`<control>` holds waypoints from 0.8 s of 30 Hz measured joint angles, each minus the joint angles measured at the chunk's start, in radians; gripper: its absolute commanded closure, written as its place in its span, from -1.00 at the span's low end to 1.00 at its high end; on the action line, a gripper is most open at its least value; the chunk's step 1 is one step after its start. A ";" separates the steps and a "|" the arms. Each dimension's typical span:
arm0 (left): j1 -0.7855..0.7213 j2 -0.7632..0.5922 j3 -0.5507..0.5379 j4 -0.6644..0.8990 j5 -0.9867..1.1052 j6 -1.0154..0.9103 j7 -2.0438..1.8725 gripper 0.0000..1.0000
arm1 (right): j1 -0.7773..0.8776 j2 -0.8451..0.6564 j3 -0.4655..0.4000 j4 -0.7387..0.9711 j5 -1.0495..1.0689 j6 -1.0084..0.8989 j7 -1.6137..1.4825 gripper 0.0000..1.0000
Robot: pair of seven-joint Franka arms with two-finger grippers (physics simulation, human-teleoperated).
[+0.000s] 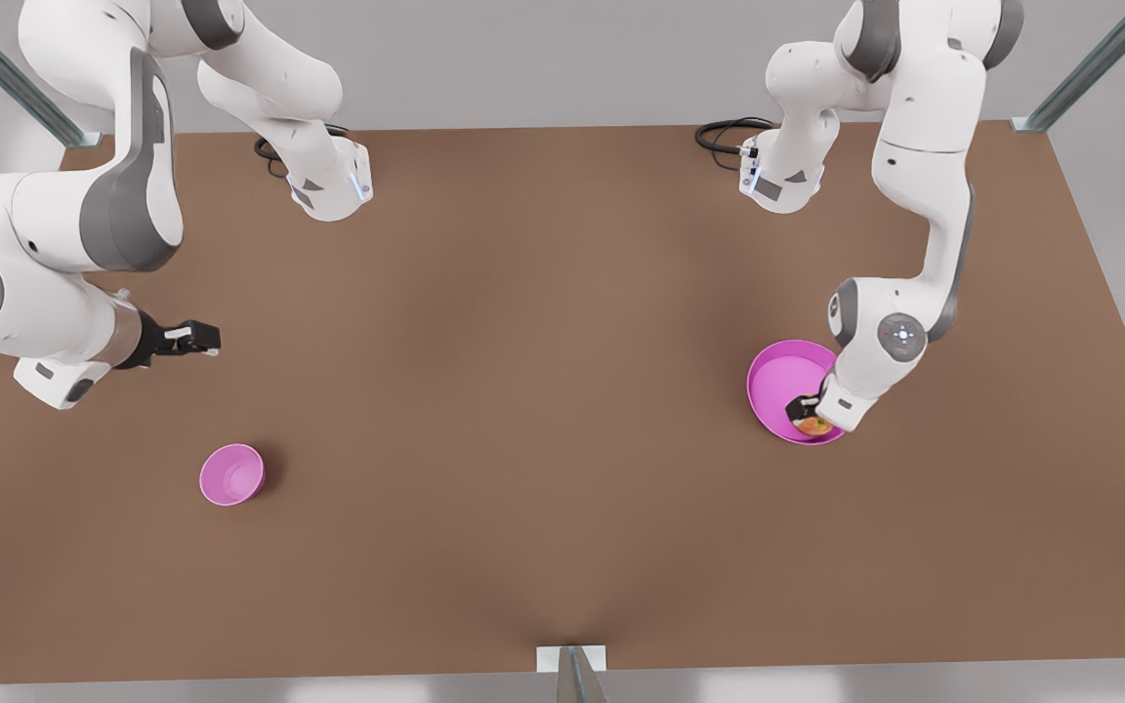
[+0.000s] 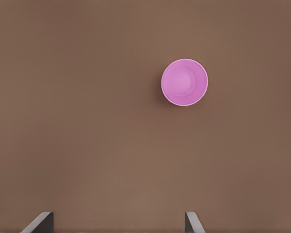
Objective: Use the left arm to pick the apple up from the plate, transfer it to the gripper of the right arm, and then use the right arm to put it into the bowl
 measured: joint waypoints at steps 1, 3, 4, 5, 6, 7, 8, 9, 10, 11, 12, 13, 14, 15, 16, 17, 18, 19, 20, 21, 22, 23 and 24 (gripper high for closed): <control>-0.001 0.002 0.000 -0.007 0.000 0.012 -0.001 -1.00 | 0.000 0.003 0.000 0.000 0.000 0.001 -0.001 -1.00; -0.001 0.005 0.000 -0.022 0.000 0.038 -0.003 -1.00 | -0.001 0.007 0.000 0.000 0.000 0.002 -0.001 -1.00; -0.001 0.006 0.000 -0.025 0.000 0.049 -0.004 -1.00 | -0.001 0.007 0.000 0.000 0.000 0.002 -0.002 -1.00; -0.001 0.007 0.000 -0.027 0.000 0.059 -0.005 -1.00 | -0.001 0.008 0.000 0.000 0.000 0.003 -0.002 -1.00; -0.001 0.008 0.000 -0.027 0.000 0.067 -0.005 -1.00 | -0.001 0.008 0.000 0.000 0.000 0.003 -0.003 -1.00; -0.001 0.010 0.000 -0.028 0.000 0.075 -0.006 -1.00 | -0.001 0.008 0.000 0.000 0.000 0.003 -0.003 -1.00; 0.000 0.011 0.000 -0.028 0.001 0.082 -0.007 -1.00 | 0.000 0.009 0.000 0.000 0.000 0.004 -0.003 -1.00; -0.001 0.013 0.000 -0.028 0.001 0.087 -0.007 -1.00 | 0.000 0.009 0.000 0.000 0.000 0.004 -0.004 -1.00; -0.001 0.014 0.000 -0.029 0.001 0.092 -0.008 -1.00 | 0.001 0.008 0.000 0.000 0.000 0.004 -0.004 -1.00; -0.001 0.016 0.000 -0.029 0.001 0.097 -0.009 -1.00 | 0.002 0.008 0.000 0.000 0.000 0.004 -0.004 -1.00; -0.002 0.019 0.000 -0.029 0.001 0.100 -0.009 -1.00 | 0.002 0.009 0.000 0.000 -0.001 0.004 -0.005 -1.00; -0.003 0.021 0.000 -0.030 0.001 0.103 -0.010 -1.00 | 0.002 0.009 0.000 0.000 -0.001 0.004 -0.005 -1.00; -0.005 0.022 0.000 -0.030 0.001 0.105 -0.010 -1.00 | 0.002 0.010 0.000 0.000 -0.001 0.004 -0.005 -1.00; -0.006 0.023 0.000 -0.031 0.001 0.107 -0.011 -1.00 | 0.001 0.010 0.000 0.000 -0.001 0.004 -0.005 -1.00; -0.007 0.026 0.000 -0.032 0.001 0.109 -0.011 -1.00 | 0.001 0.012 0.000 0.000 -0.001 0.004 -0.006 -1.00; -0.007 0.027 0.001 -0.032 0.001 0.110 -0.012 -1.00 | 0.001 0.013 0.000 0.000 -0.001 0.004 -0.006 -1.00; -0.007 0.027 0.001 -0.032 0.001 0.110 -0.012 -1.00 | 0.001 0.013 0.000 0.000 -0.001 0.005 -0.006 -1.00; -0.007 0.027 0.001 -0.031 0.001 0.108 -0.013 -1.00 | 0.001 0.013 0.000 0.000 -0.001 0.005 -0.006 -1.00; -0.008 0.027 0.001 -0.031 0.001 0.106 -0.013 -1.00 | 0.002 0.013 0.000 0.000 -0.001 0.005 -0.006 -1.00; -0.008 0.026 0.001 -0.032 0.001 0.104 -0.014 -1.00 | 0.002 0.013 0.000 0.000 -0.001 0.005 -0.007 -1.00; -0.009 0.026 0.001 -0.032 0.001 0.102 -0.014 -1.00 | 0.002 0.013 0.000 0.000 -0.001 0.005 -0.007 -1.00; -0.009 0.025 0.001 -0.031 0.001 0.099 -0.014 -1.00 | 0.003 0.013 0.000 0.000 -0.001 0.005 -0.007 -1.00; -0.009 0.025 0.001 -0.031 0.000 0.096 -0.015 -1.00 | 0.002 0.014 0.000 0.000 -0.001 0.005 -0.007 -1.00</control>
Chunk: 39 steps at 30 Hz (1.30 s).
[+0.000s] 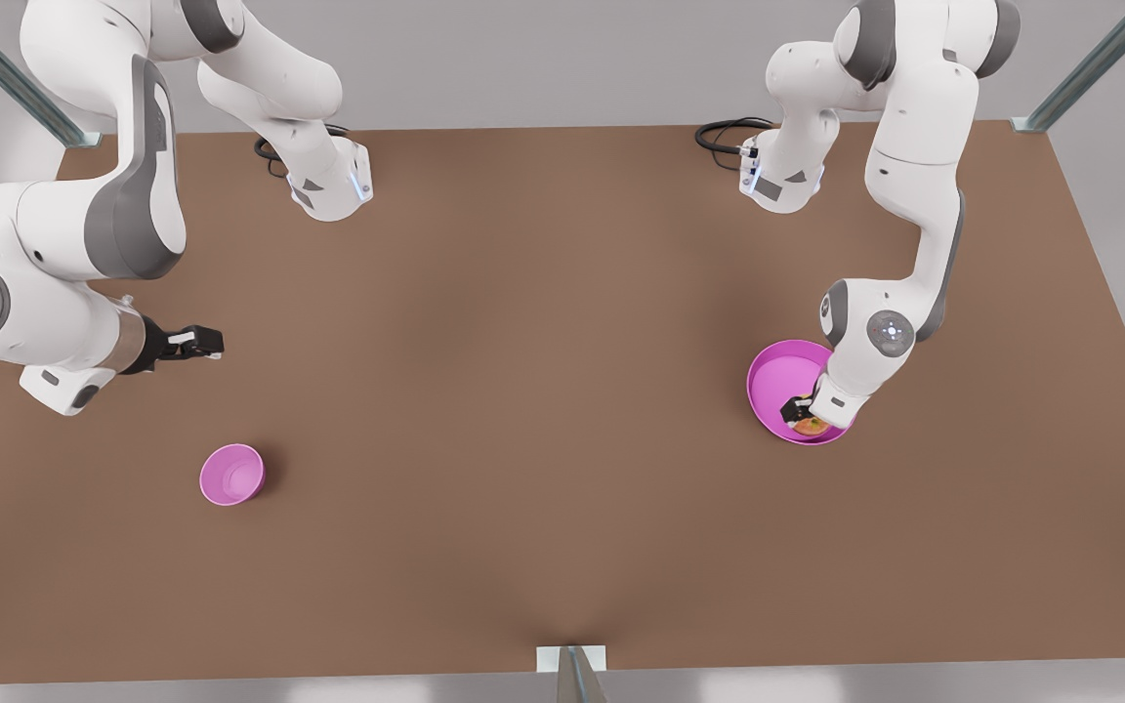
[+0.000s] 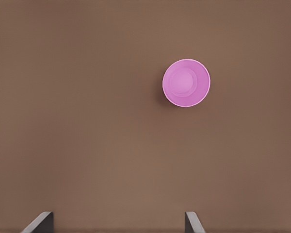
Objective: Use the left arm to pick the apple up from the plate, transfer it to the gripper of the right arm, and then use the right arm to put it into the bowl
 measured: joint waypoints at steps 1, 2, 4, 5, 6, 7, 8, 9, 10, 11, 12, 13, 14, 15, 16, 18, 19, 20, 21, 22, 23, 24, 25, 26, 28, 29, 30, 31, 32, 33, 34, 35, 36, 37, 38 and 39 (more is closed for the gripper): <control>0.000 -0.001 0.000 0.001 0.000 -0.007 0.000 -1.00 | 0.000 0.000 0.000 0.000 0.000 0.000 0.000 -1.00; 0.000 -0.002 -0.001 0.001 0.000 -0.014 -0.001 -1.00 | 0.000 0.000 0.000 0.000 0.000 0.000 0.000 -1.00; 0.000 -0.004 0.000 0.001 0.000 -0.026 -0.002 -1.00 | 0.000 0.000 0.000 0.000 0.000 0.000 -0.001 -1.00; 0.000 -0.005 0.000 0.001 0.000 -0.030 -0.002 -1.00 | 0.000 0.000 0.000 0.000 0.000 0.000 -0.001 -1.00; 0.000 -0.005 0.000 0.001 0.000 -0.034 -0.002 -1.00 | 0.000 0.000 0.000 0.000 0.000 0.000 -0.001 -1.00; 0.000 -0.005 -0.001 0.001 0.000 -0.038 -0.003 -1.00 | 0.001 0.000 0.000 0.000 0.000 0.000 -0.001 -1.00; 0.000 -0.005 0.000 0.001 0.000 -0.043 -0.003 -1.00 | 0.001 0.000 0.000 0.000 0.000 -0.001 -0.001 -1.00; 0.000 -0.005 0.000 0.001 0.000 -0.050 -0.003 -1.00 | 0.000 0.000 0.000 0.000 0.000 -0.001 -0.001 -1.00; 0.000 -0.005 0.000 0.001 0.000 -0.056 -0.003 -1.00 | 0.000 0.000 0.000 0.000 0.000 0.000 -0.001 -1.00; 0.000 -0.004 0.000 0.002 0.000 -0.062 -0.003 -1.00 | 0.001 0.000 0.000 0.000 0.000 -0.001 -0.001 -1.00; 0.000 -0.003 0.000 0.002 0.000 -0.067 -0.003 -1.00 | 0.001 0.000 0.000 -0.001 0.000 -0.001 -0.001 -1.00; 0.000 -0.002 -0.001 0.002 0.000 -0.071 -0.003 -1.00 | 0.001 0.000 0.000 -0.001 0.000 -0.001 -0.001 -1.00; 0.000 -0.001 0.000 0.002 0.000 -0.074 -0.003 -1.00 | 0.001 0.000 0.000 -0.001 0.000 -0.001 -0.001 -1.00; 0.000 0.000 0.000 0.002 0.000 -0.077 -0.003 -1.00 | 0.001 0.000 0.001 -0.001 0.000 -0.001 -0.001 -1.00; 0.000 0.002 0.000 0.002 0.000 -0.079 -0.003 -1.00 | 0.001 0.001 0.001 -0.001 0.000 -0.001 -0.001 -1.00; 0.000 0.005 0.000 0.002 0.000 -0.083 -0.003 -1.00 | 0.002 0.001 0.000 -0.002 -0.001 -0.001 -0.002 -1.00; 0.000 0.007 0.000 0.002 0.000 -0.084 -0.003 -1.00 | 0.001 0.001 0.000 -0.002 -0.001 -0.001 -0.002 -1.00; 0.000 0.010 -0.001 0.002 0.000 -0.085 -0.003 -1.00 | 0.000 0.002 0.001 -0.002 -0.001 -0.001 -0.002 -1.00; 0.000 0.013 -0.001 0.002 0.000 -0.086 -0.003 -1.00 | 0.001 0.003 0.001 -0.002 -0.001 -0.001 -0.002 -1.00; 0.000 0.016 -0.001 0.003 0.000 -0.086 -0.003 -1.00 | 0.001 0.004 0.001 -0.002 -0.001 -0.002 -0.002 -1.00; 0.000 0.018 0.000 0.004 0.000 -0.086 -0.003 -1.00 | 0.002 0.004 0.001 -0.002 -0.001 -0.003 -0.002 -1.00; 0.000 0.020 0.000 0.005 0.000 -0.086 -0.003 -1.00 | 0.004 0.005 0.001 -0.002 -0.001 -0.004 -0.002 -1.00; 0.000 0.023 0.000 0.006 0.000 -0.085 -0.003 -1.00 | 0.004 0.006 0.001 -0.002 -0.001 -0.005 -0.002 -1.00; 0.000 0.025 0.000 0.008 0.000 -0.084 -0.003 -1.00 | 0.005 0.007 0.002 -0.002 -0.001 -0.006 -0.002 -1.00; 0.000 0.032 0.000 0.009 0.000 -0.081 -0.004 -1.00 | 0.005 0.007 0.002 -0.002 -0.001 -0.007 -0.002 -1.00; 0.000 0.035 0.000 0.011 0.001 -0.080 -0.004 -1.00 | 0.005 0.008 0.002 -0.002 -0.001 -0.008 -0.002 -1.00; 0.000 0.038 0.000 0.013 0.001 -0.079 -0.004 -1.00 | 0.005 0.009 0.002 -0.002 -0.001 -0.008 -0.002 -1.00; 0.000 0.041 0.000 0.015 0.001 -0.077 -0.004 -1.00 | 0.005 0.009 0.002 -0.003 -0.001 -0.009 -0.002 -1.00; 0.000 0.045 0.000 0.016 0.001 -0.074 -0.004 -1.00 | 0.005 0.009 0.002 -0.003 -0.001 -0.009 -0.002 -1.00; 0.000 0.047 0.000 0.016 0.001 -0.072 -0.004 -1.00 | 0.005 0.009 0.002 -0.003 -0.001 -0.009 -0.002 -1.00; 0.000 0.049 0.000 0.017 0.001 -0.070 -0.004 -1.00 | 0.005 0.009 0.002 -0.004 -0.001 -0.009 -0.002 -1.00; 0.000 0.051 -0.001 0.017 0.001 -0.068 -0.004 -1.00 | 0.005 0.010 0.002 -0.004 -0.001 -0.010 -0.002 -1.00; 0.000 0.053 -0.001 0.017 0.001 -0.067 -0.004 -1.00 | 0.005 0.010 0.002 -0.004 -0.001 -0.010 -0.002 -1.00; 0.000 0.055 -0.001 0.017 0.001 -0.066 -0.004 -1.00 | 0.005 0.010 0.002 -0.005 -0.001 -0.010 -0.002 -1.00; 0.000 0.056 -0.001 0.017 0.001 -0.065 -0.004 -1.00 | 0.005 0.010 0.002 -0.005 -0.001 -0.010 -0.002 -1.00; 0.000 0.058 0.000 0.017 0.001 -0.064 -0.004 -1.00 | 0.005 0.010 0.002 -0.005 -0.001 -0.010 -0.002 -1.00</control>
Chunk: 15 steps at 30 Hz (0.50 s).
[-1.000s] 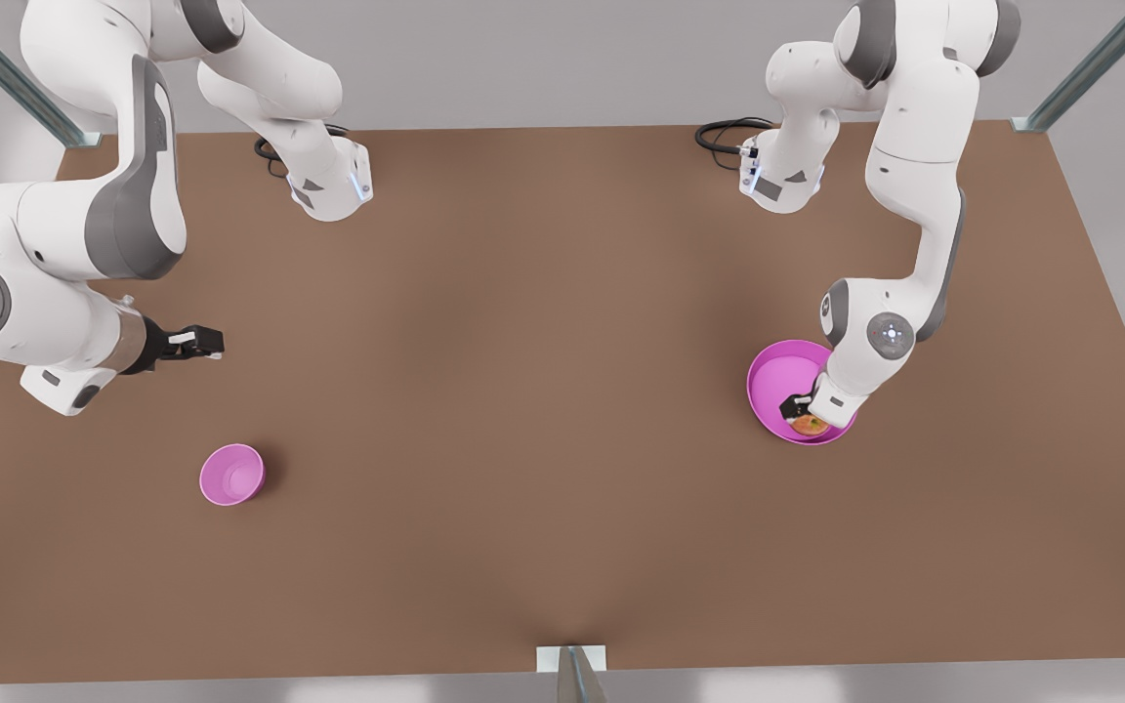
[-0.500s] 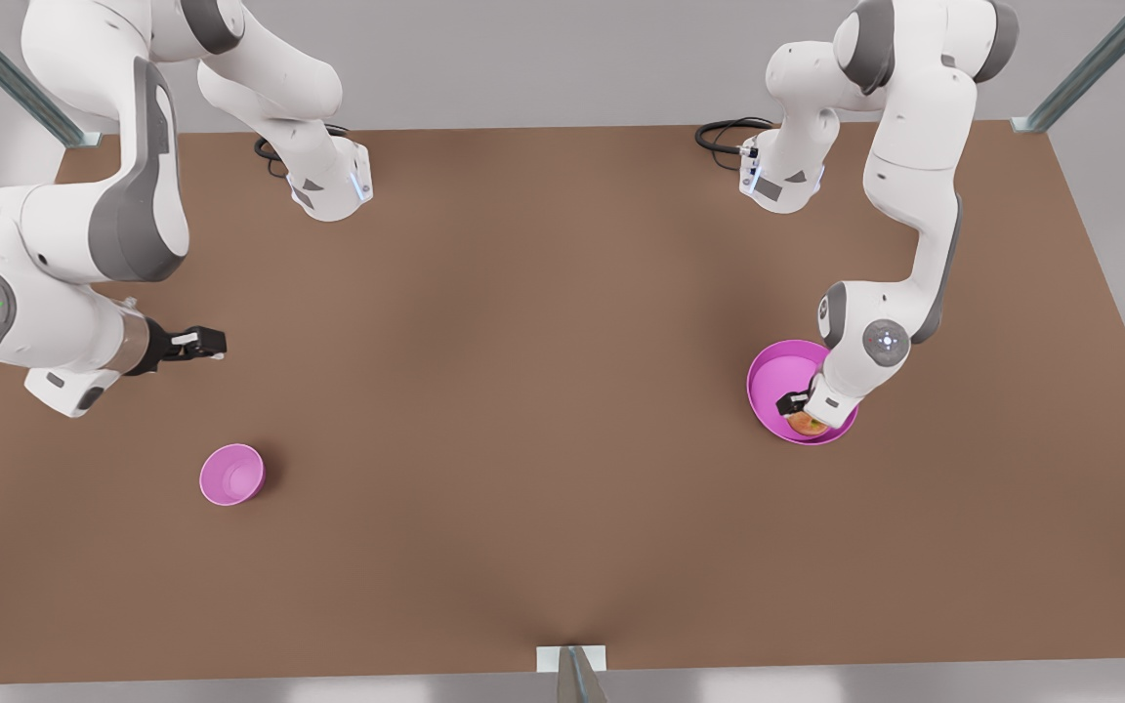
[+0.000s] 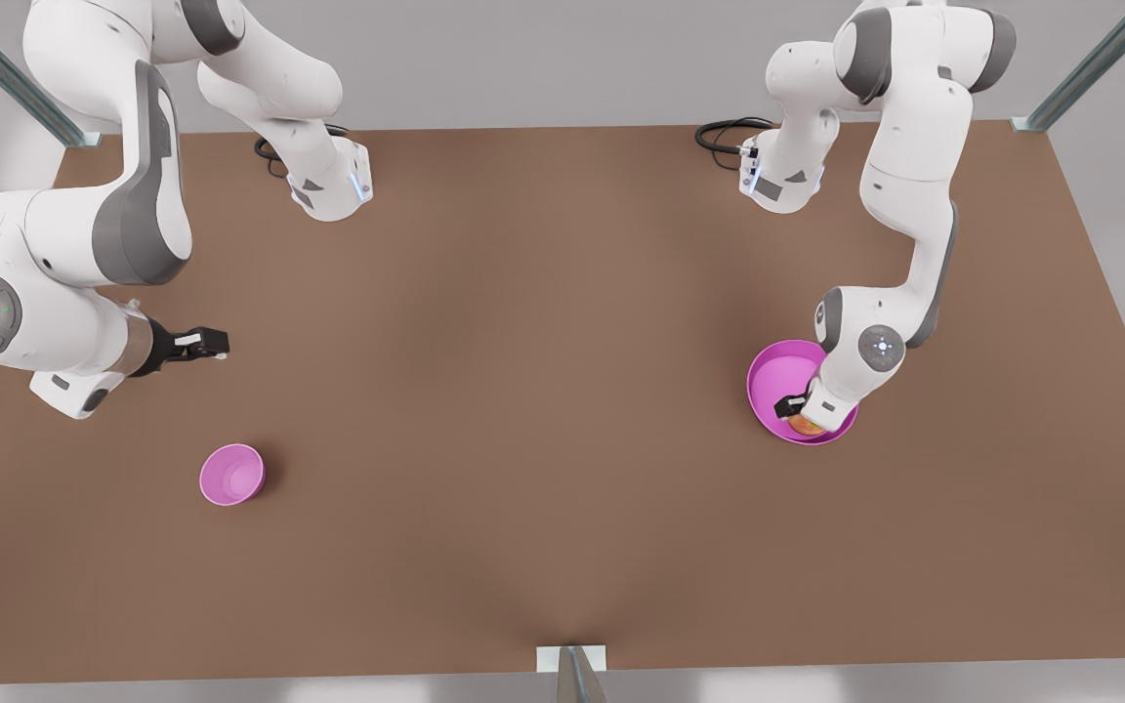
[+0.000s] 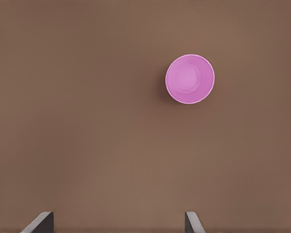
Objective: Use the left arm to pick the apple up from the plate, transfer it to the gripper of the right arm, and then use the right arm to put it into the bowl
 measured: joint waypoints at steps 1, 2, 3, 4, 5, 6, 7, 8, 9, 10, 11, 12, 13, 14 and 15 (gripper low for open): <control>0.000 0.001 0.000 0.001 0.000 0.001 0.000 -1.00 | 0.000 0.002 0.000 0.000 0.000 0.000 0.000 -1.00; 0.000 0.002 0.000 0.001 0.000 0.001 0.000 -1.00 | 0.001 0.003 0.000 0.001 0.000 0.000 0.000 -1.00; 0.000 0.002 0.000 0.001 -0.001 0.002 0.000 -1.00 | 0.000 0.004 0.000 0.001 0.000 0.000 0.000 -1.00; 0.000 0.003 0.000 0.002 -0.001 0.003 0.000 -1.00 | 0.000 0.004 0.000 0.002 0.000 0.000 0.000 -1.00; 0.000 0.003 0.000 0.002 -0.001 0.003 0.000 -1.00 | 0.000 0.004 0.000 0.002 0.000 0.000 0.000 -1.00; 0.000 0.004 0.001 0.002 -0.001 0.003 0.000 -1.00 | 0.000 0.004 0.000 0.003 -0.001 0.000 0.000 -1.00; 0.000 0.004 0.001 0.002 -0.001 0.004 0.000 -1.00 | 0.000 0.004 0.000 0.003 -0.001 0.000 -0.001 -1.00; 0.000 0.004 0.001 0.002 -0.002 0.004 0.000 -1.00 | -0.001 0.004 0.000 0.003 -0.001 0.001 -0.002 -1.00; 0.000 0.005 0.000 0.002 -0.002 0.004 0.000 -1.00 | -0.001 0.004 0.000 0.003 -0.001 0.001 -0.003 -1.00; 0.000 0.006 0.000 0.003 -0.002 0.004 0.000 -1.00 | 0.000 0.004 0.000 0.003 -0.001 0.001 -0.003 -1.00; 0.000 0.008 0.001 0.004 -0.003 0.005 -0.001 -1.00 | 0.001 0.004 0.000 0.003 -0.001 0.001 -0.004 -1.00; -0.001 0.009 0.001 0.005 -0.003 0.005 -0.001 -1.00 | 0.001 0.004 0.000 0.003 -0.001 0.001 -0.005 -1.00; -0.001 0.010 0.001 0.005 -0.003 0.005 -0.001 -1.00 | 0.001 0.004 0.000 0.003 -0.001 0.001 -0.005 -1.00; 0.000 0.010 0.000 0.006 -0.003 0.005 -0.001 -1.00 | 0.001 0.004 0.000 0.002 -0.001 0.001 -0.006 -1.00; -0.001 0.010 0.000 0.006 -0.003 0.005 -0.001 -1.00 | 0.001 0.004 0.000 0.002 -0.001 0.001 -0.006 -1.00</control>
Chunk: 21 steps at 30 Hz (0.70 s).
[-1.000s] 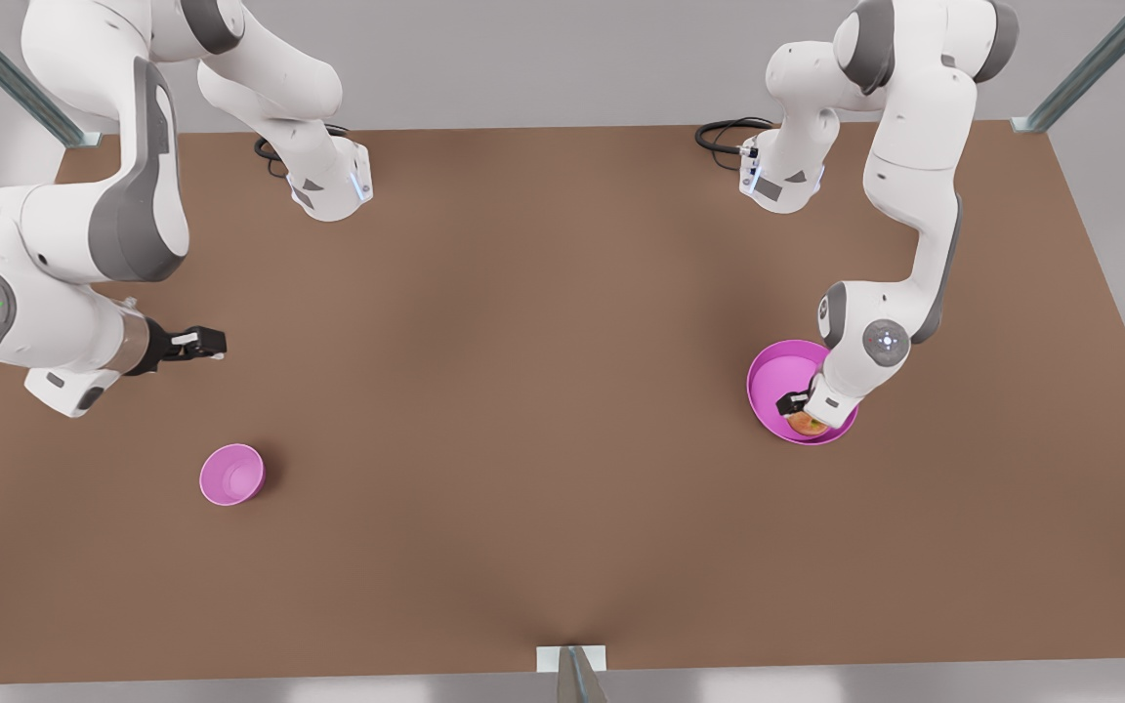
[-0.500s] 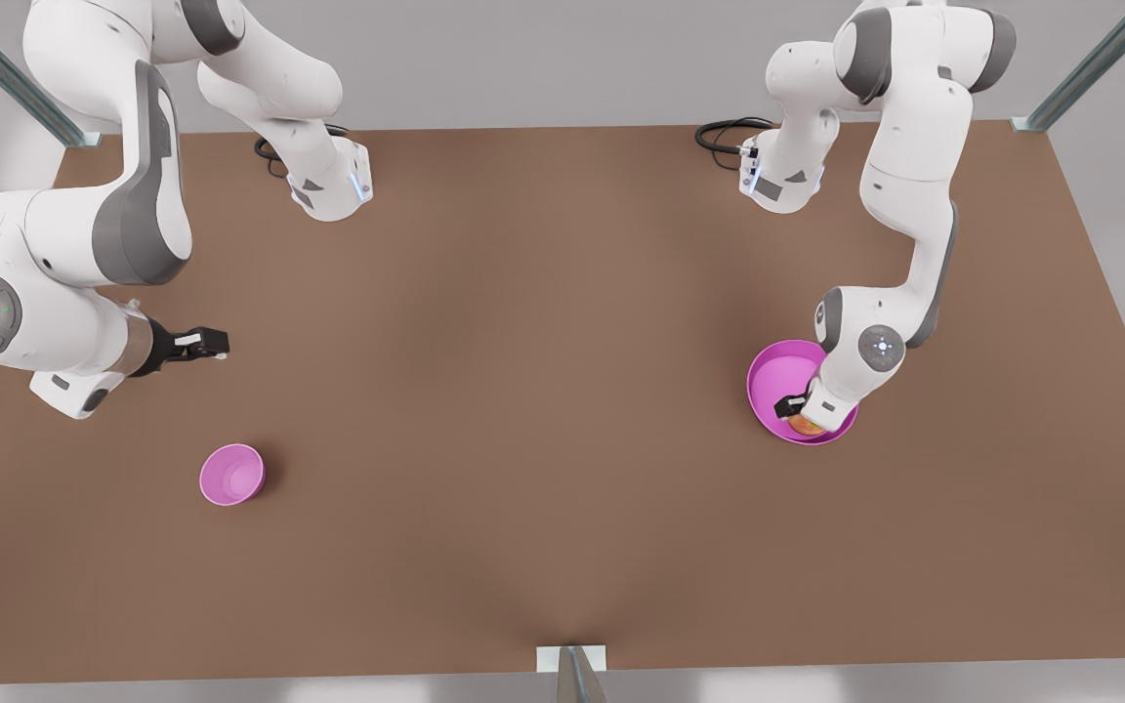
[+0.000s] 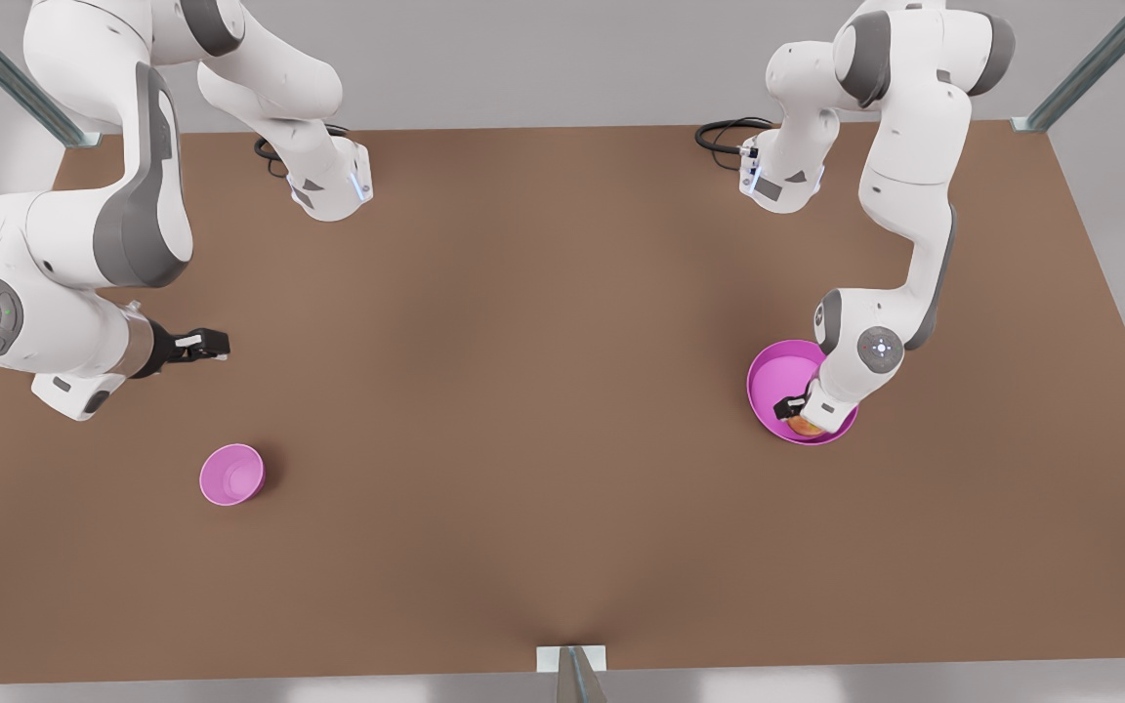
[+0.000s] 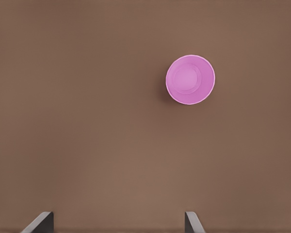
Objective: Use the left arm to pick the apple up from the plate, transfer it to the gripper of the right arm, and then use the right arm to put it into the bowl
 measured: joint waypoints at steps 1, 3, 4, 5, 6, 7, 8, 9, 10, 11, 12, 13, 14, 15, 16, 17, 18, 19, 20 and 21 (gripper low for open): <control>0.000 0.000 0.000 0.000 0.000 0.000 0.000 -0.97 | 0.000 0.000 0.000 0.000 0.000 0.000 -0.001 -1.00; -0.001 -0.002 0.000 0.001 0.000 0.000 -0.001 -0.95 | 0.000 0.000 0.000 0.000 0.000 0.000 -0.001 -1.00; -0.001 -0.003 0.000 0.001 0.000 -0.001 -0.001 -0.92 | 0.000 0.000 0.000 -0.001 0.000 -0.001 -0.002 -1.00; -0.001 -0.004 0.001 0.000 0.000 -0.001 -0.001 -0.89 | 0.001 0.000 0.000 -0.001 0.000 -0.001 -0.002 -1.00; -0.001 -0.006 0.000 0.000 0.000 -0.002 -0.002 -0.89 | 0.001 0.000 0.001 -0.002 0.000 -0.002 -0.003 -1.00; 0.000 -0.007 0.000 0.000 0.001 -0.002 -0.002 -0.89 | 0.004 0.000 0.001 -0.002 0.000 -0.003 -0.003 -1.00; 0.000 -0.008 0.000 -0.001 0.002 -0.003 -0.003 -0.89 | 0.007 0.000 0.001 -0.004 0.000 -0.003 -0.003 -1.00; 0.001 -0.008 -0.001 -0.001 0.002 -0.004 -0.003 -0.89 | 0.011 0.000 0.001 -0.004 0.000 -0.004 -0.004 -1.00; 0.005 -0.010 -0.001 -0.001 0.002 -0.005 -0.003 -0.89 | 0.012 0.000 0.002 -0.005 0.000 -0.005 -0.004 -1.00; 0.007 -0.015 -0.001 -0.001 0.003 -0.008 -0.003 -0.89 | 0.012 0.000 0.002 -0.004 0.000 -0.005 -0.004 -1.00; 0.009 -0.026 -0.001 -0.001 0.003 -0.016 -0.003 -0.89 | 0.012 0.000 0.001 -0.004 0.000 -0.006 -0.005 -1.00; 0.009 -0.036 -0.001 -0.001 0.002 -0.026 -0.003 -0.89 | 0.011 0.001 0.002 -0.004 0.000 -0.006 -0.006 -1.00; 0.010 -0.043 -0.002 -0.001 0.002 -0.035 -0.004 -0.89 | 0.011 0.001 0.001 -0.004 0.000 -0.006 -0.007 -1.00; 0.010 -0.048 -0.002 -0.001 0.001 -0.043 -0.004 -0.89 | 0.010 0.001 0.001 -0.005 0.000 -0.007 -0.008 -1.00; 0.009 -0.052 -0.002 -0.001 0.000 -0.050 -0.004 -0.89 | 0.010 0.001 0.001 -0.005 0.000 -0.007 -0.009 -1.00; 0.009 -0.059 -0.002 -0.001 0.000 -0.060 -0.004 -0.89 | 0.010 0.001 0.001 -0.004 0.000 -0.007 -0.010 -1.00; 0.007 -0.071 -0.003 -0.001 -0.001 -0.071 -0.005 -0.90 | 0.010 0.002 0.001 -0.005 0.000 -0.007 -0.012 -1.00; 0.005 -0.087 -0.003 -0.001 -0.006 -0.087 -0.005 -0.90 | 0.010 0.002 0.001 -0.005 0.000 -0.007 -0.012 -1.00; -0.001 -0.106 -0.004 -0.001 -0.017 -0.105 -0.005 -0.90 | 0.010 0.002 0.000 -0.005 0.000 -0.007 -0.013 -1.00; -0.007 -0.124 -0.008 0.004 -0.037 -0.125 -0.006 -0.90 | 0.010 0.002 0.000 -0.005 0.000 -0.007 -0.014 -1.00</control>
